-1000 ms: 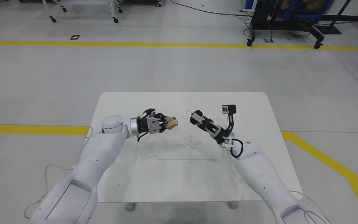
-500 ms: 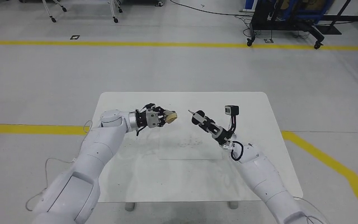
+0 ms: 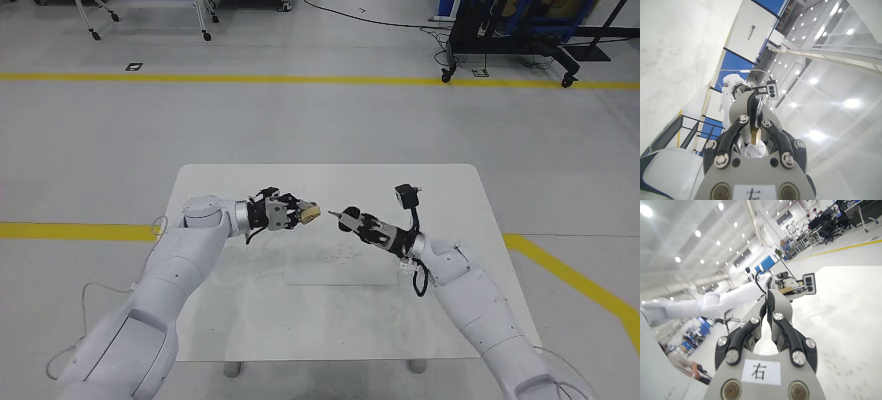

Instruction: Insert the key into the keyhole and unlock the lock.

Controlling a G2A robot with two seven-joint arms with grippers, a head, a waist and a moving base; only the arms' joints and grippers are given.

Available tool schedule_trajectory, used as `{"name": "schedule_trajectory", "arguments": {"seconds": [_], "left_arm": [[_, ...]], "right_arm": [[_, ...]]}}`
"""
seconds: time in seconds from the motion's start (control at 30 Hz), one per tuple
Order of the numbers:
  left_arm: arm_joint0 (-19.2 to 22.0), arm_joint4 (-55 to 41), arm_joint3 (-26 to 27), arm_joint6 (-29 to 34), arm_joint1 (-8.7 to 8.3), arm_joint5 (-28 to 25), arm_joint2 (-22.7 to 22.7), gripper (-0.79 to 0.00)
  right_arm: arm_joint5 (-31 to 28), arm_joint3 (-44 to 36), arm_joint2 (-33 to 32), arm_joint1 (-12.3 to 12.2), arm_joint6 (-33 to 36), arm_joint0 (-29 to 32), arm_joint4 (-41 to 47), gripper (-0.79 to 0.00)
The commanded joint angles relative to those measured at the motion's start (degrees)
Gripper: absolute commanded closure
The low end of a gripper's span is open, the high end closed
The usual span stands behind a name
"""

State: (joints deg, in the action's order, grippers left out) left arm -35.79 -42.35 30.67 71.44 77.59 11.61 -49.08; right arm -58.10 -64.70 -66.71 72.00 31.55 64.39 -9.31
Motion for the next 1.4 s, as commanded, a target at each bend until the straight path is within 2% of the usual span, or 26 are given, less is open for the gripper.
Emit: {"name": "schedule_trajectory", "arguments": {"seconds": [0.0,0.13,0.23,0.33,0.4,0.8,0.9,1.07,1.27,1.37], "left_arm": [[-0.1,1.5,1.0,-0.7,-0.26,1.5,0.1,0.000],[-0.8,3.6,2.3,-1.2,-0.61,3.7,0.3,0.000],[-1.2,4.6,3.3,-1.6,-0.75,4.2,0.4,0.000],[-1.6,5.5,4.3,-2.4,-0.84,3.5,0.4,0.000],[-1.9,5.5,4.8,-2.3,-0.89,3.3,0.2,0.000],[-1.9,5.5,4.8,-2.3,-0.89,3.3,0.2,0.000],[-3.1,5.8,6.0,-4.5,-0.93,5.3,0.3,0.000],[-4.0,4.1,7.1,-5.1,-1.04,10.2,-0.5,0.000],[-4.5,2.9,7.4,-3.9,-1.05,13.0,-0.8,0.000],[-4.3,2.8,6.9,-4.1,-1.05,14.2,-1.0,0.000]], "right_arm": [[0.1,-4.3,-3.7,-1.1,-1.0,1.5,-12.3,0.000],[2.9,-18.6,-9.9,-2.7,-3.1,7.0,-34.2,0.000],[6.8,-32.8,-11.2,-3.6,-1.6,11.6,-53.2,0.000],[8.5,-43.5,-11.9,-4.2,-2.0,15.8,-65.3,0.000],[10.5,-48.8,-11.7,-4.5,-2.2,18.2,-70.1,0.000],[10.8,-49.5,-11.7,-4.5,-2.3,18.6,-70.5,0.000],[12.0,-50.7,-9.4,-4.8,-0.6,17.8,-81.3,0.000],[8.6,-54.4,-2.8,-5.3,-0.6,14.6,-98.9,0.000],[7.7,-58.2,6.2,-6.1,-4.7,11.2,-119.8,0.000],[7.1,-57.4,11.2,-6.3,-6.3,9.3,-127.9,0.000]]}}
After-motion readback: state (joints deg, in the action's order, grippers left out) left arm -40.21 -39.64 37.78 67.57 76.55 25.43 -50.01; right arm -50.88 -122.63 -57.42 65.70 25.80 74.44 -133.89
